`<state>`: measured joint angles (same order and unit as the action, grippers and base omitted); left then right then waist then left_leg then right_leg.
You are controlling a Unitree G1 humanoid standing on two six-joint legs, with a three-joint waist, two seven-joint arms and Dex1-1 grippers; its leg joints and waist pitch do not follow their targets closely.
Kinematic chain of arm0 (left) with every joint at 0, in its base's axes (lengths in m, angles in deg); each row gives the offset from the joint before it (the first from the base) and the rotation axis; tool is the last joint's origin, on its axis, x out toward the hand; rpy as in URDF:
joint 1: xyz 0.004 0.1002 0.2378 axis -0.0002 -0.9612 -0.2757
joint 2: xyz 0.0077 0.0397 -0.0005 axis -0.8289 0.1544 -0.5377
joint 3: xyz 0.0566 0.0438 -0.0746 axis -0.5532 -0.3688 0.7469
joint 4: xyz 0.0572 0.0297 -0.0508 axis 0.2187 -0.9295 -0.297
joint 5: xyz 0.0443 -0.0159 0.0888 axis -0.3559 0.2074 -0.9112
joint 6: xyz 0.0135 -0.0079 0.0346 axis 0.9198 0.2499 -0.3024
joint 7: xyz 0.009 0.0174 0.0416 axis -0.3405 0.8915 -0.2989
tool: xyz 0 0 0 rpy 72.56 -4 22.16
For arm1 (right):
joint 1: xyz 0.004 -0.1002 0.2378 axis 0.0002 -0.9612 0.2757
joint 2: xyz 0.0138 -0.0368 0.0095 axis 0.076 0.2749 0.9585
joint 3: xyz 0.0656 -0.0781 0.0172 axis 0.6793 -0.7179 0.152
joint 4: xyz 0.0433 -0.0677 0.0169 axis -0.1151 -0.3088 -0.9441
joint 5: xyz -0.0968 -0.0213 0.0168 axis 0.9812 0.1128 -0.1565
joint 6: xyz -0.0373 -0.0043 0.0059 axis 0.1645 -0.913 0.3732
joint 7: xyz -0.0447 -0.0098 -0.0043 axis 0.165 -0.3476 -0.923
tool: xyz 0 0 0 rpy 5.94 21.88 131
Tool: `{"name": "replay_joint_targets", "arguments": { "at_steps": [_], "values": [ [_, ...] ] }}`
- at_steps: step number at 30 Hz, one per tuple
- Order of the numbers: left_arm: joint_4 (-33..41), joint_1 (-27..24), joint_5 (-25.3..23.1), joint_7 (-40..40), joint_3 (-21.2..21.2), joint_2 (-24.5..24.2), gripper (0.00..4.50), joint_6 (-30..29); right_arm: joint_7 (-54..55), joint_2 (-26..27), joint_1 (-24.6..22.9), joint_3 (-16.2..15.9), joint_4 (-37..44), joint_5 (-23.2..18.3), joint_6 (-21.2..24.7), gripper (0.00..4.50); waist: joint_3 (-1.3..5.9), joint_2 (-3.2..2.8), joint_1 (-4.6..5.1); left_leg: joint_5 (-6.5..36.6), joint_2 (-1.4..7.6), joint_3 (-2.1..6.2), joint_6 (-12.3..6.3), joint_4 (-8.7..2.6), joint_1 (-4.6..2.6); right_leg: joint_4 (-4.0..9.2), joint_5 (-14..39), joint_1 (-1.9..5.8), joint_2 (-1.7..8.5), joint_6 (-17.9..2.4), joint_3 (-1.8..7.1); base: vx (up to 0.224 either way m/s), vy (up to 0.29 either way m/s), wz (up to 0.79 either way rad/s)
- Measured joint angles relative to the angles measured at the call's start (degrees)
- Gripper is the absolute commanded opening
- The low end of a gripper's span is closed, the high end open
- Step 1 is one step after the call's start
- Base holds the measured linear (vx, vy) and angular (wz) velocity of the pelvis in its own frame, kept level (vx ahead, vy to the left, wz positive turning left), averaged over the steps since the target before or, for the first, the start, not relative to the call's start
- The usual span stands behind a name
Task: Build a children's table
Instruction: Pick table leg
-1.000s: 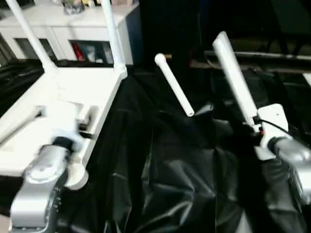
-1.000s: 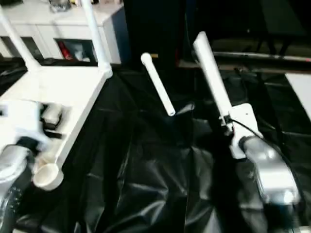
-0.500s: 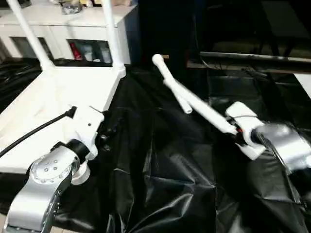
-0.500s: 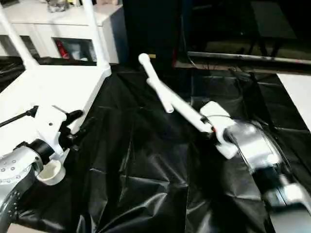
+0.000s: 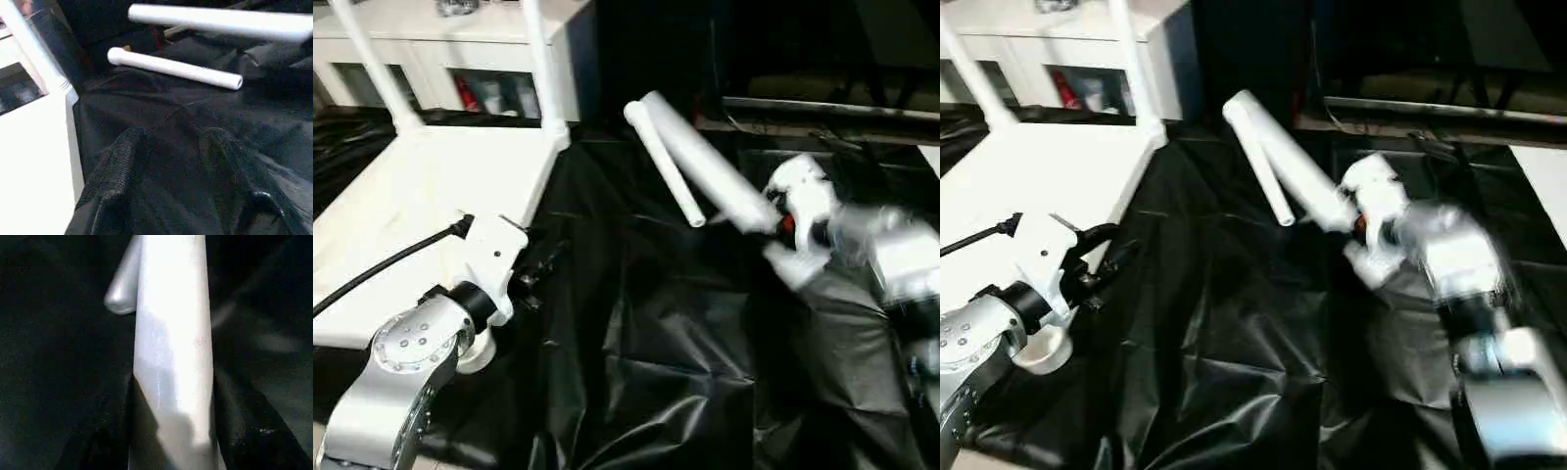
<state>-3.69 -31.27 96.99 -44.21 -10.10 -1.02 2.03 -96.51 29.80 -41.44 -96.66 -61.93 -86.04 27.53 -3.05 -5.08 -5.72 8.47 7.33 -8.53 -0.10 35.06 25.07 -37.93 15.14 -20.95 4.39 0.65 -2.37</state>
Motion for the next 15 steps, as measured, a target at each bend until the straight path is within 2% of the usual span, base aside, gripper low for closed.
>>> {"name": "replay_joint_targets", "arguments": {
  "at_steps": [2, 7, 12, 15],
  "values": [
    [-0.23, 0.01, 0.0, 0.39, 0.0, -0.47, 2.13, 0.0, 0.7, -1.28, 0.85, -2.32, -2.57, 3.07, -0.15, 1.89, 0.01, -0.02, -0.37, 0.01, 0.12, -0.21, 0.01, 0.0, -0.07, -0.02, -0.02, 0.02, 0.01, -0.03, 0.03, 0.0, 0.0, 0.0],
    [-0.29, 0.25, 0.07, 1.46, -0.32, -0.99, 2.13, 0.0, -0.24, -0.69, 1.39, -7.13, -7.9, 6.15, 0.07, 1.89, 0.0, -0.08, -0.19, 0.0, 0.19, -0.27, 0.02, -0.02, -0.04, -0.04, -0.25, -0.11, 0.01, 0.11, 0.06, 0.0, 0.0, 0.0],
    [0.85, -0.12, 1.15, 4.09, -0.5, -3.46, 2.13, -0.34, -3.12, -0.68, 5.2, -9.81, -11.56, 8.55, -0.95, 1.89, -0.01, -0.08, 0.07, 0.0, 0.28, -0.32, 0.03, -0.02, -0.04, -0.08, -0.27, -0.22, 0.01, 0.12, 0.03, 0.0, 0.0, 0.0],
    [4.35, -2.04, 3.88, 8.17, -1.11, -6.49, 2.13, -2.1, -4.98, -0.66, 6.23, -11.04, -11.71, 9.51, -1.55, 1.89, -0.01, -0.05, -0.02, 0.0, 0.35, -0.43, 0.03, -0.02, -0.03, -0.06, -0.26, -0.27, 0.01, 0.12, 0.04, 0.0, 0.0, 0.0]
  ]
}}
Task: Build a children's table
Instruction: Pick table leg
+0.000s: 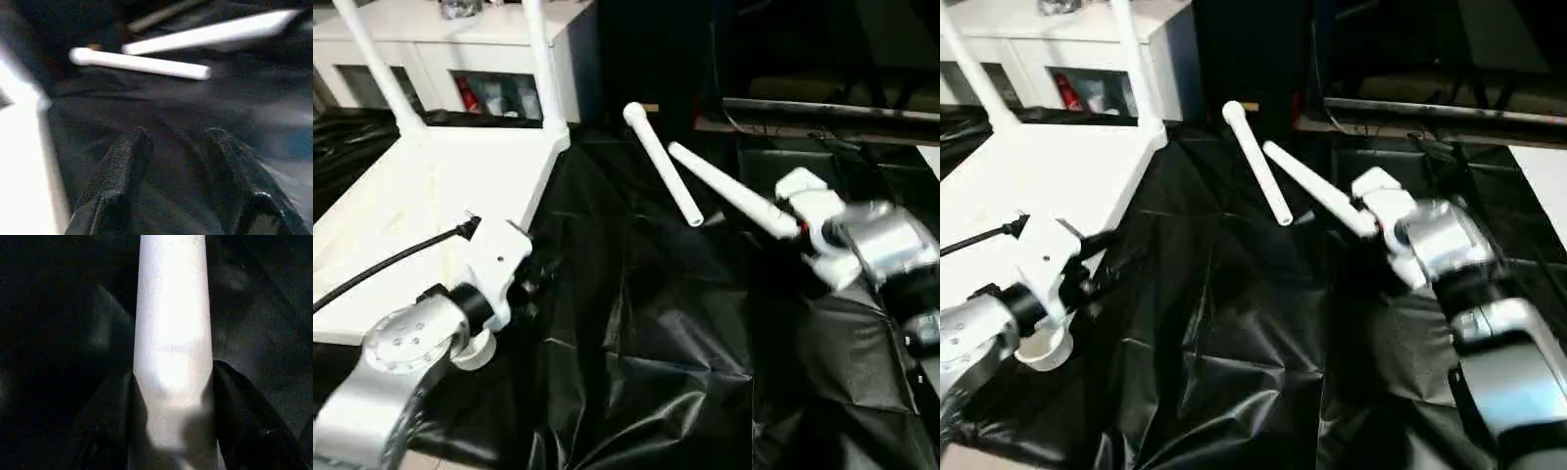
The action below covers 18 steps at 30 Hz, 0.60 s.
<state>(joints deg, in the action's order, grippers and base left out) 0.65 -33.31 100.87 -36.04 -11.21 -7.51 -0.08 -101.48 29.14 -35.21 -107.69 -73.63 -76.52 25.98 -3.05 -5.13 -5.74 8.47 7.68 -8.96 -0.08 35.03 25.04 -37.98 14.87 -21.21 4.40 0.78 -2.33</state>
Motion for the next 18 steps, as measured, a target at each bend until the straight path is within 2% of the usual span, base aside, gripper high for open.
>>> {"name": "replay_joint_targets", "arguments": {
  "at_steps": [4, 9, 13, 18],
  "values": [
    [2.66, -3.05, 1.5, 5.41, -2.01, -5.0, 2.13, -2.02, -3.4, -0.21, 0.0, -2.65, 0.02, 0.83, -1.19, 1.89, 0.0, 0.0, -0.24, 0.0, 0.05, -0.16, 0.0, -0.01, 0.14, 0.01, 0.0, -0.2, 0.0, 0.01, 0.09, 0.0, 0.0, 0.0],
    [2.82, -3.48, 2.53, 6.89, -1.68, -5.82, 2.13, -2.63, -7.51, -0.56, -0.02, -4.98, 1.35, 1.64, -2.96, 1.89, -0.01, 0.02, -0.57, 0.0, 0.13, -0.28, 0.0, -0.01, 0.04, -0.02, -0.02, -0.19, 0.0, -0.03, 0.12, 0.0, 0.0, 0.0],
    [2.82, -3.45, 2.95, 7.15, -1.12, -6.61, 2.13, -2.58, -8.07, -0.54, -0.25, -5.15, 1.83, 2.47, -3.55, 1.89, -0.01, 0.02, -0.74, 0.0, 0.2, -0.39, 0.0, -0.01, 0.01, -0.03, -0.06, -0.21, 0.0, -0.05, 0.12, 0.0, 0.0, 0.0],
    [2.8, -3.48, 2.82, 7.13, -0.78, -6.83, 2.13, -1.89, -8.03, -1.2, -2.86, -4.39, 6.96, 1.52, -1.63, 1.89, -0.01, 0.05, -0.83, 0.0, 0.23, -0.49, 0.0, 0.0, 0.01, -0.02, -0.08, -0.22, 0.01, -0.02, 0.16, 0.0, 0.0, 0.0]
  ]
}}
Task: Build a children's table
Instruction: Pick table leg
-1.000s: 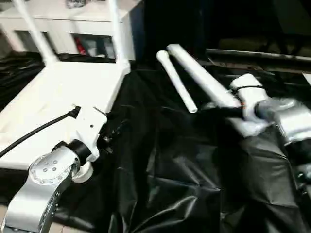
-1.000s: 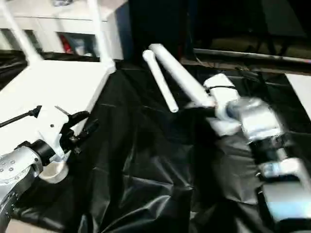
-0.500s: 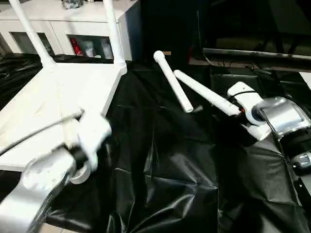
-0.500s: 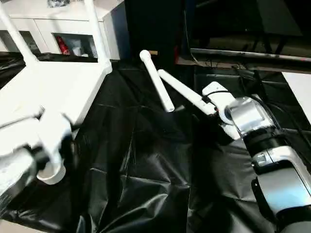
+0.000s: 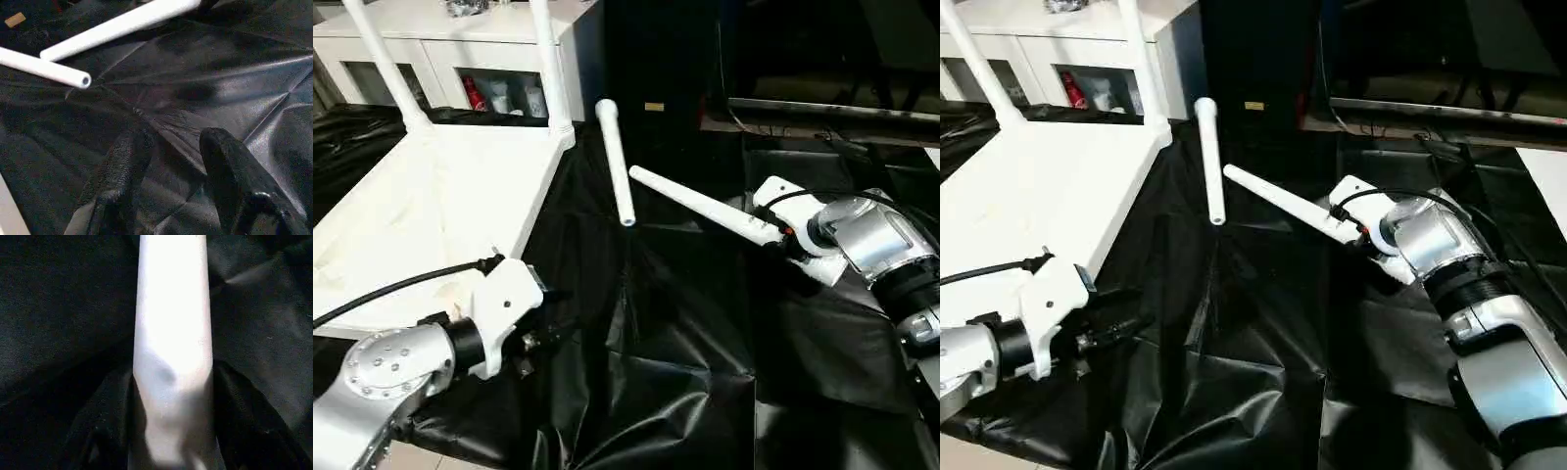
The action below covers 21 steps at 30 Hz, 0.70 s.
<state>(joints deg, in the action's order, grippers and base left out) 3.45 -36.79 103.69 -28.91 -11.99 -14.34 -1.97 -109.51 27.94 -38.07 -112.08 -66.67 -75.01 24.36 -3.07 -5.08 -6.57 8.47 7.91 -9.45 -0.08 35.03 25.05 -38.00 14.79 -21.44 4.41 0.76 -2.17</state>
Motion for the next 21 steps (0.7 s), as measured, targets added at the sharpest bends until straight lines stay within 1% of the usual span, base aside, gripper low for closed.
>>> {"name": "replay_joint_targets", "arguments": {
  "at_steps": [1, 2, 3, 4, 5, 7, 8, 10, 12, 13, 15, 16, 17, 18, 19, 20, 21],
  "values": [
    [-0.02, -0.08, -0.04, -0.03, 0.0, 0.0, 2.13, 0.05, -0.03, -0.43, -0.69, 0.32, 1.01, -0.2, 0.45, 1.89, 0.0, 0.0, -0.06, 0.0, 0.01, -0.03, 0.0, 0.0, 0.01, 0.0, 0.0, -0.01, 0.0, 0.0, 0.01, 0.0, 0.0, 0.0],
    [-0.14, -0.06, -0.27, -0.39, -0.02, 0.33, 2.13, 0.37, 0.03, -1.0, -1.72, 1.3, 2.67, -0.38, 1.31, 1.89, 0.0, 0.0, -0.14, 0.0, 0.01, -0.05, 0.0, 0.0, 0.03, 0.01, 0.0, -0.02, 0.01, 0.0, 0.01, 0.0, 0.0, 0.0],
    [-0.36, -0.09, -0.71, -1.1, 0.03, 1.24, 2.13, 0.97, 0.1, -1.72, -3.04, 2.58, 4.52, -0.77, 1.9, 1.89, 0.0, 0.0, -0.28, 0.0, 0.02, -0.08, 0.0, 0.0, 0.02, 0.03, 0.0, 0.01, 0.03, 0.01, 0.01, 0.0, 0.0, 0.0],
    [-1.31, 0.03, -1.47, -2.63, 0.03, 2.74, 2.13, 2.19, 0.86, -1.84, -4.33, 4.82, 6.03, -1.32, 2.63, 1.89, -0.01, 0.02, -0.28, 0.0, 0.05, -0.16, 0.0, 0.0, 0.01, 0.03, 0.0, 0.0, 0.04, 0.01, 0.03, 0.0, 0.0, 0.0],
    [-2.61, 0.78, -2.35, -4.99, 0.02, 4.79, 2.13, 2.76, 2.71, -1.32, -5.69, 8.07, 7.43, -2.43, 3.33, 1.89, -0.01, 0.02, -0.27, 0.0, 0.06, -0.18, 0.0, -0.01, 0.0, 0.05, -0.01, 0.01, 0.04, 0.03, 0.03, 0.0, 0.0, 0.0],
    [-6.77, 3.54, -4.38, -11.74, 0.96, 10.99, 2.13, 3.88, 9.23, 1.95, -7.96, 17.12, 10.25, -5.44, 2.95, 1.89, -0.04, 0.07, 0.05, -0.01, 0.13, -0.31, -0.01, 0.01, 0.0, 0.03, -0.18, -0.06, 0.05, 0.3, 0.08, 0.0, 0.0, 0.0],
    [-7.82, 4.39, -4.71, -13.92, 1.48, 12.41, 2.13, 4.07, 12.1, 3.42, -8.95, 20.26, 11.96, -6.45, 1.9, 1.89, -0.02, 0.12, 0.13, -0.01, 0.17, -0.32, 0.0, 0.01, -0.01, 0.03, -0.21, -0.07, 0.05, 0.32, 0.05, 0.0, 0.0, 0.0],
    [-9.67, 5.73, -5.71, -17.78, 2.46, 14.32, 2.13, 4.87, 18.2, 5.9, -12.21, 26.27, 16.45, -8.31, -1.96, 1.89, 0.06, 0.26, 0.32, -0.01, 0.21, -0.33, 0.01, -0.02, -0.09, 0.04, -0.23, -0.05, 0.04, 0.35, 0.02, 0.0, 0.0, 0.0],
    [-11.19, 6.19, -6.8, -21.4, 3.69, 16.59, 2.13, 5.32, 23.38, 10.96, -18.08, 33.45, 23.98, -9.87, -3.17, 1.89, 0.35, 0.68, 0.19, -0.02, 0.27, -0.44, 0.0, -0.07, -0.09, 0.08, -0.21, -0.07, 0.05, 0.44, 0.04, 0.0, 0.0, 0.0],
    [-12.56, 6.4, -7.67, -23.22, 4.03, 17.4, 2.13, 5.53, 25.46, 14.05, -21.48, 36.08, 27.91, -10.76, -3.22, 1.89, 0.56, 0.91, 0.16, -0.02, 0.31, -0.47, -0.02, -0.04, -0.06, 0.1, -0.22, -0.12, 0.05, 0.58, 0.07, 0.0, 0.0, 0.0],
    [-14.13, 6.59, -9.06, -25.82, 4.08, 19.34, 2.13, 6.89, 28.67, 20.44, -28.65, 39.4, 34.68, -12.64, -4.17, 1.89, 0.69, 1.03, -0.21, 0.1, 0.4, -0.45, -0.6, 0.47, 0.13, 0.42, -0.31, 0.04, 0.18, 1.0, 0.08, 0.009, 0.025, -0.02],
    [-14.78, 6.65, -9.9, -26.87, 3.92, 19.93, 2.13, 7.46, 30.44, 23.67, -31.87, 40.34, 36.48, -13.43, -4.49, 1.89, 0.74, 0.87, -0.43, 0.64, 0.39, -0.09, -1.65, 1.74, 0.53, 0.45, -0.39, 0.04, 0.57, 1.48, 0.05, 0.017, 0.05, -0.04],
    [-15.09, 6.74, -10.72, -27.55, 3.78, 20.43, 2.13, 8.09, 32.05, 25.64, -34.0, 40.52, 37.42, -13.9, -5.13, 1.89, 0.82, 0.76, -0.74, 1.37, 0.31, 0.54, -2.71, 2.85, 1.06, 0.48, -0.56, 0.02, 1.12, 2.01, -0.11, 0.019, 0.121, -0.18],
    [-15.39, 6.86, -11.33, -28.03, 3.67, 20.58, 2.13, 8.76, 33.35, 26.85, -35.41, 40.36, 37.77, -14.05, -5.77, 1.89, 0.83, 0.44, -0.83, 2.07, 0.26, 1.4, -2.88, 3.81, 1.39, 0.57, -0.74, 0.02, 1.67, 2.66, -0.14, 0.014, 0.208, -0.31],
    [-15.59, 7.02, -11.9, -28.44, 3.66, 20.63, 2.13, 9.19, 34.58, 27.61, -36.43, 40.26, 38.03, -14.35, -6.6, 1.89, 0.85, 0.27, -0.71, 2.36, -0.19, 1.62, -2.38, 4.23, 1.54, 0.92, -1.06, 0.09, 2.77, 3.8, -0.24, 0.014, 0.208, -0.31],
    [-16.04, 7.37, -12.28, -28.79, 3.66, 20.62, 2.13, 9.55, 35.41, 27.95, -36.46, 40.22, 38.12, -14.67, -7.1, 1.89, 0.92, 0.11, -0.28, 2.47, -0.72, 1.37, -2.23, 4.19, 1.3, 1.52, -1.21, 0.23, 3.26, 4.06, -0.15, 0.002, 0.266, -0.25],
    [-16.45, 7.79, -12.42, -28.97, 3.71, 20.53, 2.13, 9.79, 35.97, 28.25, -36.33, 40.11, 38.38, -14.8, -7.77, 1.89, 0.88, -0.01, 0.54, 2.33, -1.39, 1.08, -2.77, 3.58, 1.11, 2.28, -1.09, 0.46, 3.37, 3.87, -0.06, -0.019, 0.269, -0.06]
  ]
}}
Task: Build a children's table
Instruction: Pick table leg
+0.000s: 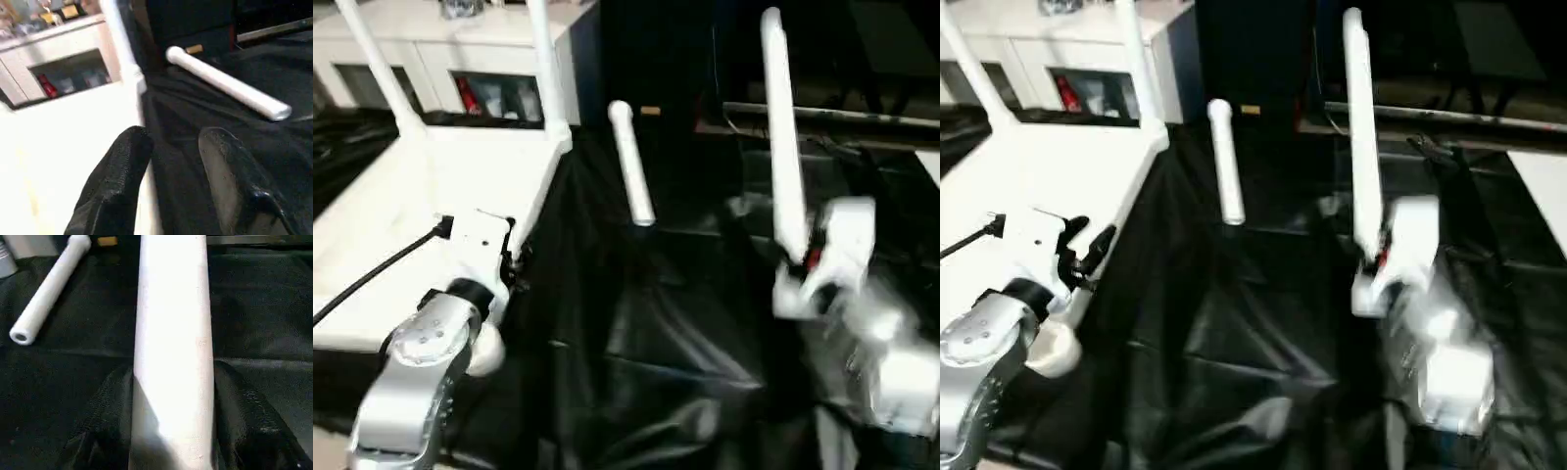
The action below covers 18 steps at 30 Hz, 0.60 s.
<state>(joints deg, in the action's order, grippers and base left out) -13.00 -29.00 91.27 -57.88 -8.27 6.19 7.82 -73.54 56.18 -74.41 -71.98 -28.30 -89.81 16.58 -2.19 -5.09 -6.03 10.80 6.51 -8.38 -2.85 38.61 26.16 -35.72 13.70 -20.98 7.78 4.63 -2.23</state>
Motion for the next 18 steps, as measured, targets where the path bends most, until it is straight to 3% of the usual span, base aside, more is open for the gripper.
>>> {"name": "replay_joint_targets", "arguments": {
  "at_steps": [1, 2, 3, 4, 5, 6, 7, 8, 9, 10, 11, 12, 13, 14, 15, 16, 18],
  "values": [
    [-0.26, 0.2, -0.28, -0.3, 0.2, -0.36, 2.13, 0.31, 0.48, 0.06, 0.83, -0.98, 0.5, -0.04, -0.73, 1.89, -0.11, -0.02, 1.7, -0.57, -0.77, -0.45, -1.07, -1.09, -0.35, -2.2, 2.21, -0.94, -0.32, -2.95, -0.36, -0.019, 0.269, -0.06],
    [-0.55, 0.44, -0.59, -0.37, 0.23, -0.62, 2.13, 0.39, 0.37, 0.11, 1.69, -2.01, 1.07, -0.09, -1.19, 1.89, -0.13, 0.0, 2.64, -1.04, -1.23, -0.95, -1.82, -1.87, -0.68, -6.31, 3.38, -2.01, -0.96, -3.18, -1.53, -0.044, 0.244, 0.01],
    [-0.76, 0.89, -0.81, -0.37, -0.02, -0.52, 2.13, 0.41, 0.19, 0.16, 2.25, -2.75, 1.84, -0.12, -1.38, 1.89, -0.13, 0.11, 3.08, -1.53, -1.74, -1.5, -2.58, -2.66, -1.19, -8.65, 3.95, -2.17, -2.24, -2.84, -2.51, -0.07, 0.209, -0.06],
    [-0.59, 1.66, -1.06, -0.37, -0.19, -0.48, 2.13, 0.78, -0.27, 0.18, 3.03, -3.22, 3.01, 0.01, -1.54, 1.89, 0.03, 0.69, 3.36, -2.01, -2.7, -2.68, -3.04, -3.7, -1.5, -9.34, 4.23, -1.82, -3.68, -2.44, -4.15, -0.07, 0.209, -0.06],
    [-0.42, 2.1, -1.11, -0.38, -0.12, -0.49, 2.13, 1.21, -0.57, 0.21, 3.67, -3.28, 3.53, 0.08, -1.73, 1.89, 0.08, 1.6, 3.44, -2.48, -3.73, -3.89, -3.41, -4.43, -1.6, -8.6, 4.29, -1.4, -4.59, -2.42, -4.78, -0.11, 0.172, -0.15],
    [-0.29, 2.22, -1.2, -0.41, -0.13, -0.2, 2.13, 1.47, -0.78, 0.12, 4.22, -3.24, 3.88, 0.1, -1.74, 1.89, 0.02, 2.75, 3.59, -2.72, -5.0, -5.12, -3.62, -5.1, -1.66, -7.43, 5.14, -0.89, -4.91, -6.43, -3.99, -0.113, 0.154, -0.06],
    [-0.25, 2.11, -1.38, -0.32, -1.13, 0.31, 2.13, 1.51, -0.74, -0.02, 3.65, -2.82, 3.92, 0.19, -1.82, 1.89, 0.03, 3.05, 3.21, -0.69, -5.8, -3.17, -0.64, -1.38, -0.62, -7.46, 4.9, -1.89, -3.67, -6.01, -3.18, -0.113, 0.154, -0.06],
    [0.16, 1.58, -1.52, -0.32, -1.29, 0.54, 2.13, 1.62, -0.64, -0.17, 3.64, -2.46, 3.53, 0.32, -1.77, 1.89, 0.1, 2.53, 2.93, 1.29, -5.89, 1.57, 2.34, 7.13, 1.3, -7.32, 4.04, -1.89, -2.82, -5.31, -3.11, -0.06, 0.193, -0.31],
    [0.04, 0.74, -1.79, -0.32, -1.11, 0.39, 2.13, 1.61, -0.6, -0.12, 3.56, -2.42, 2.89, 0.31, -1.77, 1.89, -0.21, 3.14, 2.85, 2.46, -5.56, 4.78, 5.02, 12.58, 1.35, -6.77, 3.11, -1.88, -1.19, -4.46, -3.75, -0.062, 0.26, -0.63],
    [0.05, 0.93, -2.04, -0.32, -1.14, 0.3, 2.13, 1.61, -0.61, -0.6, 3.26, -2.67, 2.64, 0.3, -1.78, 1.89, -0.27, 3.21, 3.01, 3.91, -3.59, 6.35, 7.85, 12.34, -0.49, -5.64, 1.82, -1.75, 0.84, -3.58, -4.55, -0.062, 0.26, -0.63],
    [0.24, 1.48, -2.07, -0.32, -1.18, 0.29, 2.13, 1.68, -0.6, -1.36, 3.24, -2.85, 2.2, 0.31, -1.93, 1.89, -0.34, 3.25, 3.42, 4.54, -1.7, 6.34, 8.28, 8.99, -2.49, -4.71, 0.85, -1.69, 1.57, -3.1, -4.66, -0.122, 0.298, -0.35],
    [0.56, 1.92, -2.07, -0.32, -1.2, 0.29, 2.13, 1.82, -0.61, -2.17, 3.23, -2.82, 1.8, 0.32, -2.08, 1.89, -0.32, 2.82, 3.95, 5.37, 0.53, 6.37, 7.59, 4.55, -4.62, -3.78, 0.12, -1.52, 1.69, -2.62, -4.75, -0.126, 0.334, -0.05],
    [0.67, 2.21, -2.13, -0.35, -1.13, 0.18, 2.13, 2.09, -0.68, -2.55, 3.14, -2.85, 1.53, 0.33, -2.38, 1.89, -0.66, 2.52, 4.9, 6.21, 1.97, 4.95, 7.66, 2.2, -5.59, -2.34, -0.4, -0.96, 1.7, -2.36, -4.58, -0.126, 0.334, -0.05],
    [0.63, 1.41, -2.22, -0.38, -0.87, -0.13, 2.13, 2.18, -0.89, -2.36, 3.19, -3.31, 1.24, 0.33, -2.39, 1.89, -0.66, 2.57, 5.85, 5.57, 1.74, 4.47, 6.48, 1.5, -5.83, -1.08, 0.36, -0.66, 1.41, -3.39, -3.89, -0.114, 0.279, 0.14],
    [0.33, 0.82, -2.3, -0.41, -0.66, -0.38, 2.13, 2.15, -1.05, -1.9, 3.21, -4.26, 1.15, 0.34, -2.45, 1.89, -0.83, 2.33, 6.55, 5.11, 1.31, 4.21, 5.48, 0.78, -5.97, -1.11, 2.01, -0.51, 1.11, -5.5, -3.32, -0.104, 0.258, 0.07],
    [0.26, 0.22, -2.55, -0.68, 0.05, -0.63, 2.13, 2.12, -1.86, -1.54, 3.37, -6.44, 0.65, 0.48, -2.51, 1.89, -0.96, 2.48, 7.29, 4.52, 0.64, 3.89, 4.31, -0.14, -6.36, -3.29, 3.31, -0.65, 0.43, -7.14, -3.64, -0.104, 0.258, 0.07],
    [0.41, 0.32, -2.87, -1.12, 0.46, -0.48, 2.13, 2.14, -3.08, -1.39, 3.66, -9.1, 0.53, 0.93, -2.76, 1.89, -0.77, 3.37, 7.29, 3.58, -0.77, 2.79, 2.73, -1.48, -6.76, -5.33, 3.28, 0.07, -1.79, -7.08, -4.51, -0.073, 0.252, 0.0]
  ]
}}
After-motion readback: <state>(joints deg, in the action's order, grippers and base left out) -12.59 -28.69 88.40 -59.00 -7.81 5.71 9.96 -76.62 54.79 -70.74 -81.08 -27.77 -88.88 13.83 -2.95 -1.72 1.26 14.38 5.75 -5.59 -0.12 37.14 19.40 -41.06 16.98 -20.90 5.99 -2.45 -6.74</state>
